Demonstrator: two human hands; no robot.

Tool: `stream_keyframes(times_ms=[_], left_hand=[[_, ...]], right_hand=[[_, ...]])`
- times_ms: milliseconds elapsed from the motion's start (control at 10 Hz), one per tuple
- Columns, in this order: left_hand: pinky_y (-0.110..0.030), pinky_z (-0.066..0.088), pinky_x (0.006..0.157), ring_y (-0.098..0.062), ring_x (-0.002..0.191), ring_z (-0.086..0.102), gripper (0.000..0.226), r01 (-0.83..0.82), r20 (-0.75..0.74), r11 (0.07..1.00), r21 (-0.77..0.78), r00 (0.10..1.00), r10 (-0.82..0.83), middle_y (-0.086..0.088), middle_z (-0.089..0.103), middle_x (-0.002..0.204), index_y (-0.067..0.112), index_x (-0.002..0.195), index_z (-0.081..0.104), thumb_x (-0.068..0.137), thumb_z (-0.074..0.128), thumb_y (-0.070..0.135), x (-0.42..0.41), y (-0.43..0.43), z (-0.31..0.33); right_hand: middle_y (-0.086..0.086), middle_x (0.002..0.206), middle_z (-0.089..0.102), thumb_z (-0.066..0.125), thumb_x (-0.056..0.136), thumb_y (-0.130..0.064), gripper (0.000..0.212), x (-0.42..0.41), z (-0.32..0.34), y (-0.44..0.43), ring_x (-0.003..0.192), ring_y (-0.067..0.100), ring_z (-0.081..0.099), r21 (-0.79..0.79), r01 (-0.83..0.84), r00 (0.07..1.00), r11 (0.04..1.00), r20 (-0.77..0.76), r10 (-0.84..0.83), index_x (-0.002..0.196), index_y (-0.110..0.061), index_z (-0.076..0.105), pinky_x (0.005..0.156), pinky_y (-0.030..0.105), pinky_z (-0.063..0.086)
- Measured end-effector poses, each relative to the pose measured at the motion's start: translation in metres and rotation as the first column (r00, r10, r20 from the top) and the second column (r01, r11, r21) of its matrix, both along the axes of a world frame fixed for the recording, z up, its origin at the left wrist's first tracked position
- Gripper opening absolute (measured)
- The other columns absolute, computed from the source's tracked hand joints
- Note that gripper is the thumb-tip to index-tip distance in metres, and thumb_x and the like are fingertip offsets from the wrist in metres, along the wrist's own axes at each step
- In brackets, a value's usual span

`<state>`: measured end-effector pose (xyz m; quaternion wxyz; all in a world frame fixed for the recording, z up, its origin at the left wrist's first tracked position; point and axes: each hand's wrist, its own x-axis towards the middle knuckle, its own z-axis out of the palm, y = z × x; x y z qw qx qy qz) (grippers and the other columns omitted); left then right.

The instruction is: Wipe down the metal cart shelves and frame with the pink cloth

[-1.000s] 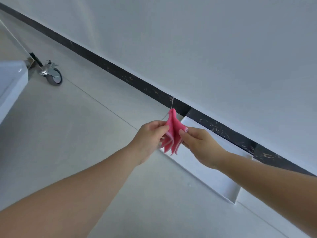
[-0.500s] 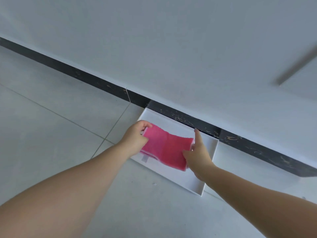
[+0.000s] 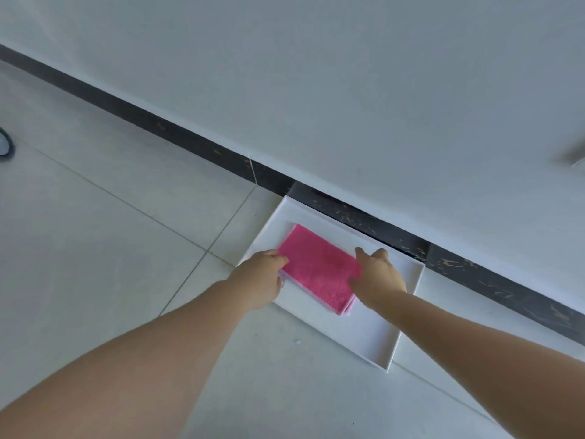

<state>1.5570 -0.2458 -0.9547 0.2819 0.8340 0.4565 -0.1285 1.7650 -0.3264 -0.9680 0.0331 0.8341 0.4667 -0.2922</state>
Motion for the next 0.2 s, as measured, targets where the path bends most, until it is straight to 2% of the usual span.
stream_keyframes(times_ms=[100,200], left_hand=[[-0.030,0.039,0.098,-0.018,0.125,0.044,0.042,-0.076,0.052,0.997,-0.008,0.996,0.077,0.001,0.042,0.142,0.018,0.137,0.044,0.094,0.044,0.015,-0.020,0.000,0.020],[-0.027,0.039,0.091,-0.019,0.119,0.048,0.039,-0.173,0.068,0.985,0.026,0.983,0.171,0.001,0.046,0.137,0.022,0.134,0.045,0.096,0.043,0.019,-0.053,-0.006,0.069]], right_hand=[[0.009,0.125,0.043,0.053,0.089,-0.018,0.038,-0.012,0.013,0.018,0.072,0.020,0.056,0.041,-0.055,0.995,0.998,-0.077,0.058,0.126,-0.019,0.049,0.056,0.027,0.046],[0.006,0.120,0.059,0.052,0.090,-0.016,0.031,-0.041,0.053,0.036,0.067,0.012,0.054,0.130,-0.073,0.975,0.989,-0.200,0.098,0.121,-0.016,0.057,0.057,0.024,0.046]])
